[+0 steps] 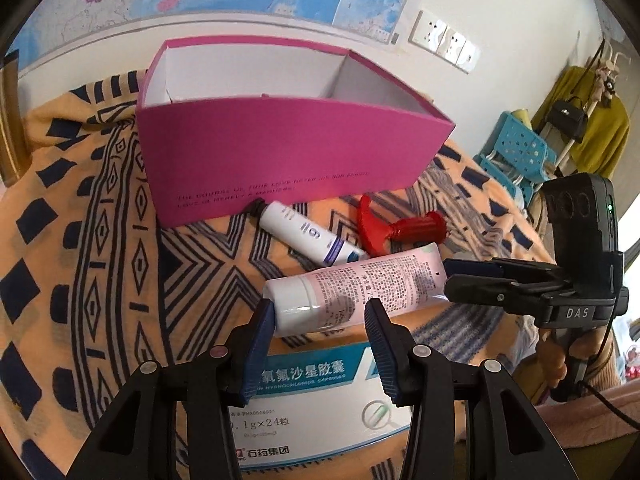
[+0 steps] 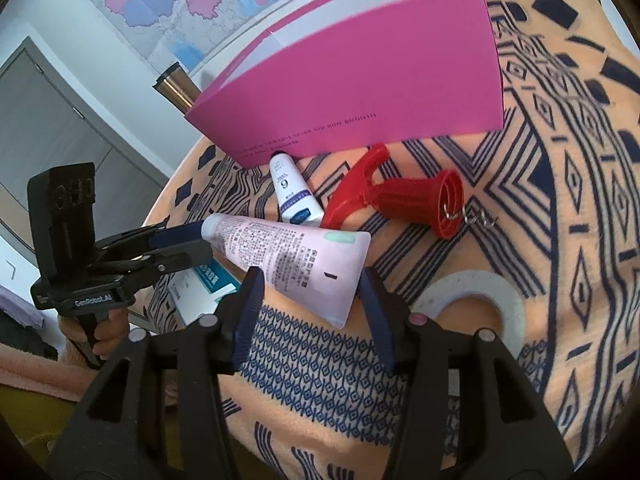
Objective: Organize rigid objects
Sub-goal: 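Carry the pink-and-white tube into the pink box and open the right gripper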
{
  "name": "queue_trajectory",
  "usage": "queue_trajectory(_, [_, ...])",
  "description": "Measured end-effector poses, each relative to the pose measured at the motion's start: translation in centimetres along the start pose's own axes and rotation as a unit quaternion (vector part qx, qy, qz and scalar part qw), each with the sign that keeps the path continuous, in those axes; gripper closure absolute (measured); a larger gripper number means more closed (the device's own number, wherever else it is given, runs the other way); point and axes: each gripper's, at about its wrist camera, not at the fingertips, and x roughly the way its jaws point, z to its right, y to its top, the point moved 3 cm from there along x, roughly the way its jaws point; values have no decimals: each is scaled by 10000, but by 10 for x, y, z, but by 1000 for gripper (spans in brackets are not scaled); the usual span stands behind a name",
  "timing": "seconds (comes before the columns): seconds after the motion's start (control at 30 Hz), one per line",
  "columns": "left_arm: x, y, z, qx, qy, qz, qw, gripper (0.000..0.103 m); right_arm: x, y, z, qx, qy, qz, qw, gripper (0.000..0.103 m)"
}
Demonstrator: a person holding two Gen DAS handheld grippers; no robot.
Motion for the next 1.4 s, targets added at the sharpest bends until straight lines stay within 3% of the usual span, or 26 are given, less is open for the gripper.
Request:
queue_trajectory(0.67, [-33, 78, 28, 348, -151, 1016, 9941, 57, -62, 62, -12, -689, -299, 908, 9930, 51])
queue_trajectory(1.1, [-22, 122, 32, 402, -8, 1170, 9923, 57, -78, 114, 0, -835, -465, 1245, 9876, 51])
queue_trajectory(1.4, [-8, 129, 26, 288, 44, 1057, 9940, 57, -73, 130, 7, -885, -525, 1235, 9870, 51])
